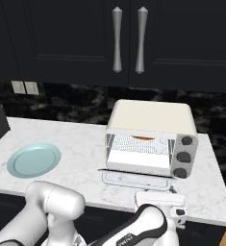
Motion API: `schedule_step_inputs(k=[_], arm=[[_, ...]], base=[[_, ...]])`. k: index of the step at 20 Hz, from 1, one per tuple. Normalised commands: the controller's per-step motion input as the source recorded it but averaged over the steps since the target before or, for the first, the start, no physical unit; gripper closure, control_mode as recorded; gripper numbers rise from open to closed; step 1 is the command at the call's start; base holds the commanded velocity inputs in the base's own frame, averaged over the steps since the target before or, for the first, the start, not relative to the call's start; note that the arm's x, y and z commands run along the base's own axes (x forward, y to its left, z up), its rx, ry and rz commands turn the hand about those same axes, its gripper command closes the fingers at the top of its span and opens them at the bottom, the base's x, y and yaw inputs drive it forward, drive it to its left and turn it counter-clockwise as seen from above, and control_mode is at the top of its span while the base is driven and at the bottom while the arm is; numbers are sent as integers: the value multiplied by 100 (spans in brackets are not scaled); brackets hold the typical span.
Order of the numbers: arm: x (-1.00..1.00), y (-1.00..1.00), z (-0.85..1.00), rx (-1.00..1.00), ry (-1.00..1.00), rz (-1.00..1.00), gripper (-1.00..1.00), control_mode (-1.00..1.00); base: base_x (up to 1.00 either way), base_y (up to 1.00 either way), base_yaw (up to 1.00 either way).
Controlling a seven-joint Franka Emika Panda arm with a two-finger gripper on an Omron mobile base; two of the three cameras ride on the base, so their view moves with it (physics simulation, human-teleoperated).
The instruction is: Pick up the kebab skewer and baguette bread, and place them inside the toaster oven. Close the toaster oven door and start by setting the timer.
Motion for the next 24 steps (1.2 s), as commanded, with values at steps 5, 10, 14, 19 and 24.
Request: schedule_step_inputs(k=[5, 10, 14, 19, 24], arm=[[42, 30, 26, 0, 0, 0, -100, -100], [37, 29, 25, 0, 0, 0, -100, -100], [40, 31, 23, 0, 0, 0, -100, -100], [42, 32, 25, 0, 0, 0, -100, -100], [46, 32, 26, 0, 0, 0, -100, -100]], base=[[0, 0, 0], [0, 0, 0], [0, 0, 0], [0, 0, 0], [0, 0, 0]])
